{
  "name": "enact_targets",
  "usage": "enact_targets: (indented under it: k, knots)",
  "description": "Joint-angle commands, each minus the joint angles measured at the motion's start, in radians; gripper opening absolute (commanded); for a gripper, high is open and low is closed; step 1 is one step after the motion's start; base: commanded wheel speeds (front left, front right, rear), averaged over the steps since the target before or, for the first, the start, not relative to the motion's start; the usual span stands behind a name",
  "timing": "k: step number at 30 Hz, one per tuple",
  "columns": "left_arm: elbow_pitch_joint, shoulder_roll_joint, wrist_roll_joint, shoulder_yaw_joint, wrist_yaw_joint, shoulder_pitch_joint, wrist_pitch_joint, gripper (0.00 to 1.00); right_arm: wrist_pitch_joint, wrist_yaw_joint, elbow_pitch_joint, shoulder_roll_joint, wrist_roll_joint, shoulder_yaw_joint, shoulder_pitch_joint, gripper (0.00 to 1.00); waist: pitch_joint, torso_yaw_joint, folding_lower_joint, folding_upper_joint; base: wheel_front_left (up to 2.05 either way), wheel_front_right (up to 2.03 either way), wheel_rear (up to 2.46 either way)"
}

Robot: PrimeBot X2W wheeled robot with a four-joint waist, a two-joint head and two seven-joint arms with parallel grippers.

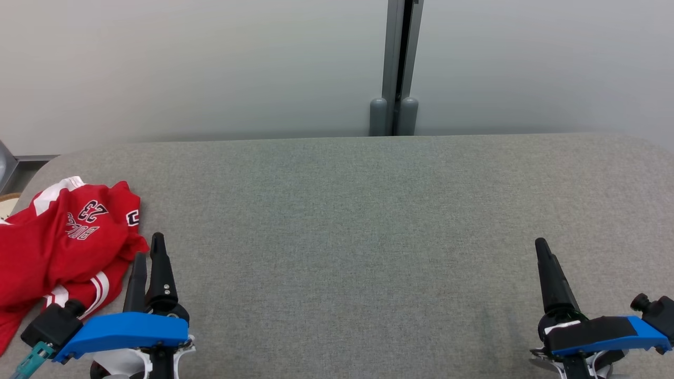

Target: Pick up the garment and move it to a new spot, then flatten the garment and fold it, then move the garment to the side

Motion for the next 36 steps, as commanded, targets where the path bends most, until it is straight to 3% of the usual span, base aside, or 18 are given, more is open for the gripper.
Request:
enact_targets:
  k: [1, 18, 36]
  knots:
    - [-0.018, 0.008, 0.036, -0.003, 0.003, -0.009, -0.009, 1.00, -0.010, 0.003, -0.017, -0.007, -0.026, 0.003, -0.008, 1.00, 0.000, 0.000, 0.0000, 0.0000, 0.00, 0.00, 0.00]
    - [-0.004, 0.009, 0.335, -0.053, 0.049, 0.010, -0.062, 1.00, -0.062, 0.003, -0.023, -0.008, -0.274, 0.013, 0.008, 1.00, -0.005, 0.005, 0.0000, 0.0000, 0.00, 0.00, 0.00]
    - [0.026, 0.019, 0.550, -0.099, 0.081, 0.008, -0.109, 1.00, -0.109, 0.003, -0.017, -0.009, -0.476, 0.025, 0.012, 1.00, -0.004, 0.015, 0.0000, 0.0000, 0.00, 0.00, 0.00]
